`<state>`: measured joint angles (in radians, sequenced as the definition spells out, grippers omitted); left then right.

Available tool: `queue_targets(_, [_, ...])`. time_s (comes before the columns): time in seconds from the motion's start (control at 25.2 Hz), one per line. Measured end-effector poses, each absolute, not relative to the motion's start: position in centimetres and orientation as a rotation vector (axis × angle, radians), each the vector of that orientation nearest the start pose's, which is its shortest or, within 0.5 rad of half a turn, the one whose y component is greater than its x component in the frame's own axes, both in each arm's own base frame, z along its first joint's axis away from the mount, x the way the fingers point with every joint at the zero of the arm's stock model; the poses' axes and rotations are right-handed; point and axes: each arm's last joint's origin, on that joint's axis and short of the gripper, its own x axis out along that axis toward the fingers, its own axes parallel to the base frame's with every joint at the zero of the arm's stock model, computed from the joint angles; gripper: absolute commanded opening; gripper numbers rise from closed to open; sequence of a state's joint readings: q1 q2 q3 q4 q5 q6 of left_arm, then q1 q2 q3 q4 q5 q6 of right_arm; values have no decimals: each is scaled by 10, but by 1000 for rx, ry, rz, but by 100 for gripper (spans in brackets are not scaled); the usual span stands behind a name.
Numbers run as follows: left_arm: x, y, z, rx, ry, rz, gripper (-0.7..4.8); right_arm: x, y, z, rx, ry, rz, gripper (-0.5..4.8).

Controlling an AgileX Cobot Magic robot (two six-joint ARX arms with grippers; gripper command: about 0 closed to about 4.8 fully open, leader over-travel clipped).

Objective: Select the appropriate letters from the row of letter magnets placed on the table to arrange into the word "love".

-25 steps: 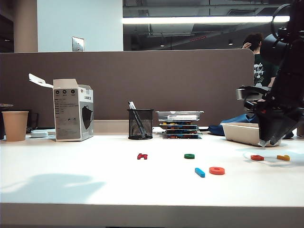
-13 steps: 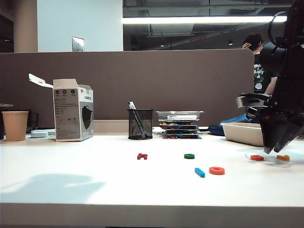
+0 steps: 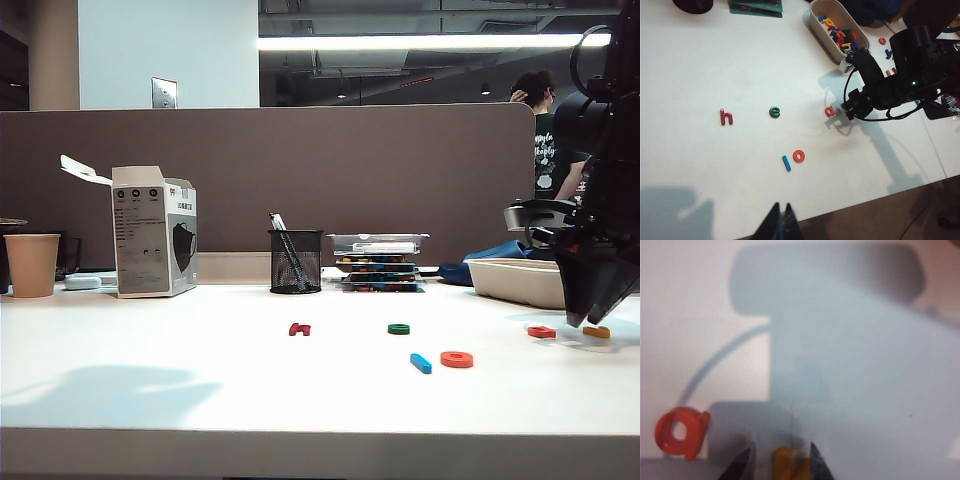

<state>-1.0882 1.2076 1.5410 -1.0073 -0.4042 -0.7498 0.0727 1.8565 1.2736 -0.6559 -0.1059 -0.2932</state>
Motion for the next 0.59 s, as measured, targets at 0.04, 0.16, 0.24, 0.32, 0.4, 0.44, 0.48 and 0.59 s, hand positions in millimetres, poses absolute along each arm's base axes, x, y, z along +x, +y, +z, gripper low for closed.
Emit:
queue_targets(0.04, [108, -182, 428, -241, 705, -424, -5, 362, 29, 181, -233, 1207, 335, 135])
queue_targets(0.16, [108, -182, 428, -241, 705, -424, -5, 362, 29, 181, -233, 1207, 335, 135])
queue_targets(0.24, [108, -182, 428, -241, 705, -424, -5, 363, 29, 180, -232, 1211, 335, 135])
queue_targets(0.32, [108, -182, 428, -241, 705, -424, -5, 363, 28, 176, -228, 1225, 336, 135])
queue_targets(0.4, [108, -182, 428, -241, 705, -424, -5, 363, 27, 175, -225, 1232, 336, 135])
queue_targets(0.44, [108, -182, 428, -241, 705, -424, -5, 363, 27, 175, -225, 1232, 336, 135])
queue_targets(0.48, [108, -182, 428, -241, 705, -424, -5, 363, 27, 174, -225, 1233, 337, 135])
queue_targets(0.59, [108, -182, 428, -241, 705, -424, -5, 363, 27, 174, -224, 1239, 337, 135])
